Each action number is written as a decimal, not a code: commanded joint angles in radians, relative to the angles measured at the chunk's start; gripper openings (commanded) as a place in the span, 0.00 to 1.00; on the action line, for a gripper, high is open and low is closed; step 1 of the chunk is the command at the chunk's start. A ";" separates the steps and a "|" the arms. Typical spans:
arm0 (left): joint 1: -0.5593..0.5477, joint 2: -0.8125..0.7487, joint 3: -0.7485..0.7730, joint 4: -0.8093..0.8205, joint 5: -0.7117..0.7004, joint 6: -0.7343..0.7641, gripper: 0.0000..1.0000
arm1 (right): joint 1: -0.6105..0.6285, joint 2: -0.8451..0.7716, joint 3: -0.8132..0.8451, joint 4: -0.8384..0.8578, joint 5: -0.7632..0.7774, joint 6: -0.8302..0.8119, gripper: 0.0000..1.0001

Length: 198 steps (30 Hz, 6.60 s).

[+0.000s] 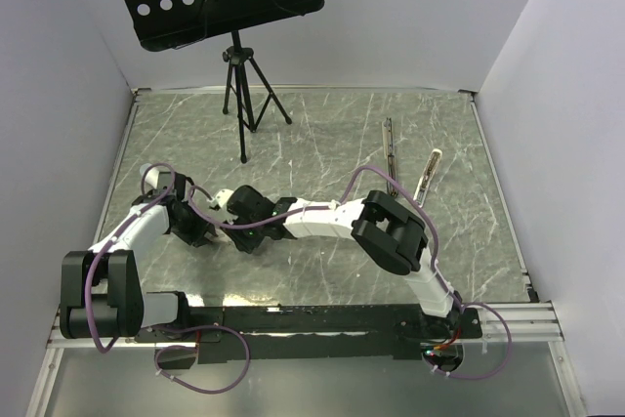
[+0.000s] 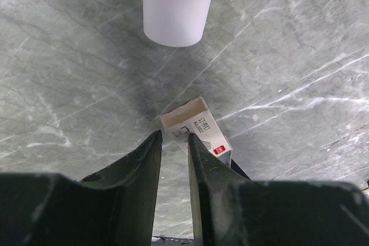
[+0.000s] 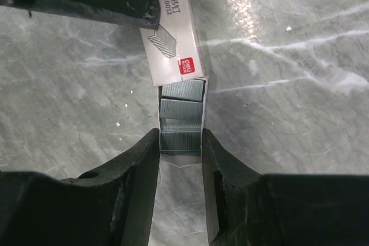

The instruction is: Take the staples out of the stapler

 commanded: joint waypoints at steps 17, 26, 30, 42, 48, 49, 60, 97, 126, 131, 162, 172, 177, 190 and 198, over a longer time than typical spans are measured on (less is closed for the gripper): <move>-0.005 -0.021 0.007 -0.007 -0.011 -0.001 0.31 | -0.018 0.054 0.063 -0.043 -0.134 -0.118 0.37; -0.005 -0.024 0.004 -0.009 -0.011 -0.004 0.31 | -0.018 0.083 0.103 -0.041 -0.089 -0.089 0.38; -0.005 -0.018 0.004 -0.010 -0.008 -0.003 0.31 | -0.018 0.092 0.120 -0.059 -0.068 -0.098 0.39; -0.005 -0.007 0.007 -0.010 -0.013 -0.003 0.31 | -0.016 0.112 0.152 -0.073 -0.003 -0.146 0.45; -0.005 -0.004 0.018 -0.024 -0.022 -0.003 0.31 | -0.016 0.085 0.089 -0.023 0.023 -0.157 0.56; -0.006 -0.007 0.021 -0.029 -0.028 -0.004 0.31 | -0.016 0.077 0.080 -0.014 0.026 -0.157 0.57; -0.005 -0.030 0.116 -0.092 -0.069 0.000 0.33 | -0.016 -0.082 -0.089 0.121 -0.012 -0.138 0.73; 0.000 0.108 0.150 -0.081 -0.206 0.019 0.11 | -0.026 -0.043 -0.170 0.218 0.135 -0.109 0.76; -0.035 0.185 0.159 -0.012 -0.137 0.080 0.06 | -0.046 -0.058 -0.297 0.393 0.247 -0.186 0.76; -0.043 0.185 0.172 -0.006 -0.143 0.083 0.05 | -0.062 -0.058 -0.321 0.393 0.256 -0.161 0.75; -0.124 0.272 0.238 -0.010 -0.232 0.048 0.05 | -0.107 -0.004 -0.233 0.306 0.207 0.032 0.71; -0.138 0.289 0.244 -0.001 -0.227 0.053 0.05 | -0.135 0.042 -0.186 0.312 0.227 0.044 0.71; -0.144 0.295 0.245 -0.018 -0.215 0.047 0.05 | -0.132 0.028 -0.213 0.319 0.215 0.078 0.71; -0.157 0.266 0.182 -0.012 -0.177 -0.016 0.05 | -0.102 0.020 -0.241 0.218 0.218 0.268 0.70; -0.164 0.255 0.153 0.033 -0.117 -0.047 0.04 | -0.101 0.045 -0.212 0.204 0.167 0.331 0.70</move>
